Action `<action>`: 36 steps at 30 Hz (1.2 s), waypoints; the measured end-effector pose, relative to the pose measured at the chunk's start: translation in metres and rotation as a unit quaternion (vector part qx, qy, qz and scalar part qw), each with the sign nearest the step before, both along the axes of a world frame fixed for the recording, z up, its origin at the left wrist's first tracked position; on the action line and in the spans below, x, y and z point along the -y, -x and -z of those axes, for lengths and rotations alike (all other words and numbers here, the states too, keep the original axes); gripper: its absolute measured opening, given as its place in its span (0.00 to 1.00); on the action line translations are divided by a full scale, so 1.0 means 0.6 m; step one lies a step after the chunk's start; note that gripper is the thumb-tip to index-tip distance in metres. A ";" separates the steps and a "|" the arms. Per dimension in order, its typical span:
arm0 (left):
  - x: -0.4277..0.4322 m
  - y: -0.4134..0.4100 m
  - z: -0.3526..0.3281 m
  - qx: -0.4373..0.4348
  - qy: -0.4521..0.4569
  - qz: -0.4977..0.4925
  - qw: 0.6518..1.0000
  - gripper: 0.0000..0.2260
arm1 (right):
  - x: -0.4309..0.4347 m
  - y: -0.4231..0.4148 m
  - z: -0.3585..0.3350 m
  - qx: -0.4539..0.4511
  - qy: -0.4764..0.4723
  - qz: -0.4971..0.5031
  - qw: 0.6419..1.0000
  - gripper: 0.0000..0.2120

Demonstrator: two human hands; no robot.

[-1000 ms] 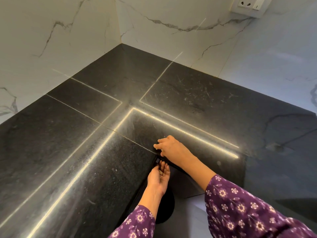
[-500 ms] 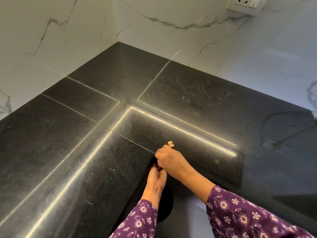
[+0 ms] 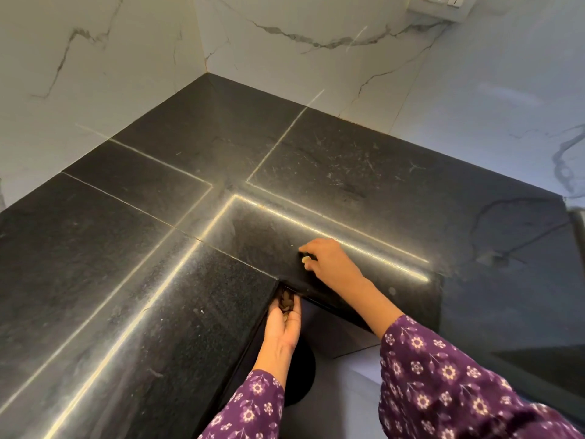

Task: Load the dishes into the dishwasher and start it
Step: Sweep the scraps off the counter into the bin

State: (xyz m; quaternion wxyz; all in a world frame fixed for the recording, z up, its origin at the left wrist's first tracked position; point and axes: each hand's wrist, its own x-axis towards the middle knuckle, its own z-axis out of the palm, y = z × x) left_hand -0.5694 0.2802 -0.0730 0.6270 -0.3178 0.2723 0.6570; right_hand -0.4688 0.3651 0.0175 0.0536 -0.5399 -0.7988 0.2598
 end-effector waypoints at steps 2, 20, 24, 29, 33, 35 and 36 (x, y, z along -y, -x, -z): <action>0.001 0.001 -0.009 0.015 0.000 -0.005 1.000 0.11 | 0.009 0.007 0.000 0.012 -0.007 -0.028 1.000 0.16; 0.014 -0.002 0.000 0.030 -0.008 0.025 0.999 0.14 | 0.106 -0.006 -0.015 -0.234 -0.022 0.097 0.967 0.08; 0.063 -0.015 0.030 0.015 0.015 0.090 0.996 0.14 | 0.153 -0.025 -0.002 -0.260 0.018 0.129 0.957 0.06; 0.109 -0.030 0.109 -0.059 0.103 0.136 0.984 0.14 | 0.211 -0.051 0.093 -0.188 0.123 0.133 0.965 0.06; 0.133 -0.036 0.190 -0.113 0.149 0.185 0.965 0.15 | 0.239 -0.072 0.228 -0.158 0.230 0.230 0.932 0.09; 0.143 -0.039 0.233 -0.132 0.165 0.215 0.953 0.17 | 0.250 -0.076 0.284 -0.203 0.297 0.327 0.874 0.09; 0.146 -0.041 0.257 -0.142 0.171 0.233 0.947 0.18 | 0.257 -0.077 0.312 -0.227 0.334 0.366 0.839 0.09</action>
